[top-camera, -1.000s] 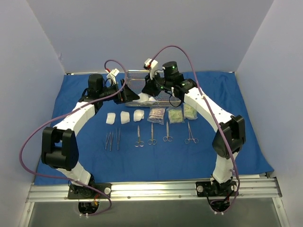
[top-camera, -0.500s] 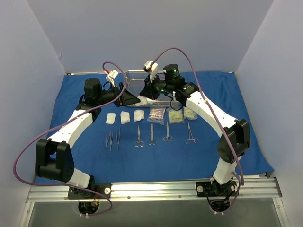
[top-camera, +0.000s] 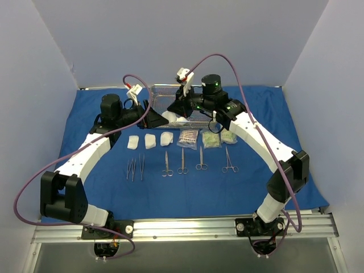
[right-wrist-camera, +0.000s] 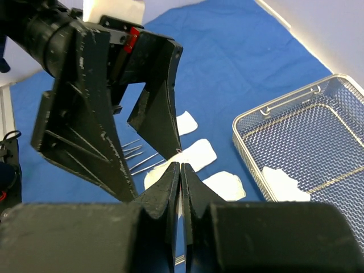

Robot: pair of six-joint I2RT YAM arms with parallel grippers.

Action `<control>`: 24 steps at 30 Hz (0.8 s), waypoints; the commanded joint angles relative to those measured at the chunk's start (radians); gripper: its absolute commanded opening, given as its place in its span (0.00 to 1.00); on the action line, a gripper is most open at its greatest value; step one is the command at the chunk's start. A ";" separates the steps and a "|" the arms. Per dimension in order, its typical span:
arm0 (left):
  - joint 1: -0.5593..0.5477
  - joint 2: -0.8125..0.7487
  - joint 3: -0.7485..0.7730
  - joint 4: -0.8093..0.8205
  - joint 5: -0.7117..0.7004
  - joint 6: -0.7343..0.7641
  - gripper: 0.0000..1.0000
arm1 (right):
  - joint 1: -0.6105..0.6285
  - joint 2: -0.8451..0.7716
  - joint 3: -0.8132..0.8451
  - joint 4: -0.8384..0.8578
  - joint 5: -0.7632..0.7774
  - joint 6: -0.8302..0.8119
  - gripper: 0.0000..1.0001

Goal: Open and lay out the surgical kit
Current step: Place the medical item in the surgical kit.

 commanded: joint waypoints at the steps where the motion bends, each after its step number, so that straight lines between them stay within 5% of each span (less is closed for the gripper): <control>1: -0.001 -0.032 0.010 0.002 -0.008 0.026 0.87 | 0.006 -0.058 0.001 0.023 -0.007 -0.001 0.00; 13: -0.004 -0.035 -0.008 0.131 0.052 -0.048 0.82 | 0.025 -0.011 -0.017 0.083 -0.004 0.024 0.00; 20: -0.005 -0.055 -0.031 0.138 0.047 -0.058 0.52 | 0.023 0.003 -0.024 0.096 0.023 0.036 0.00; 24: -0.005 -0.083 -0.050 0.115 0.024 -0.048 0.45 | 0.019 0.003 -0.027 0.080 0.057 0.031 0.00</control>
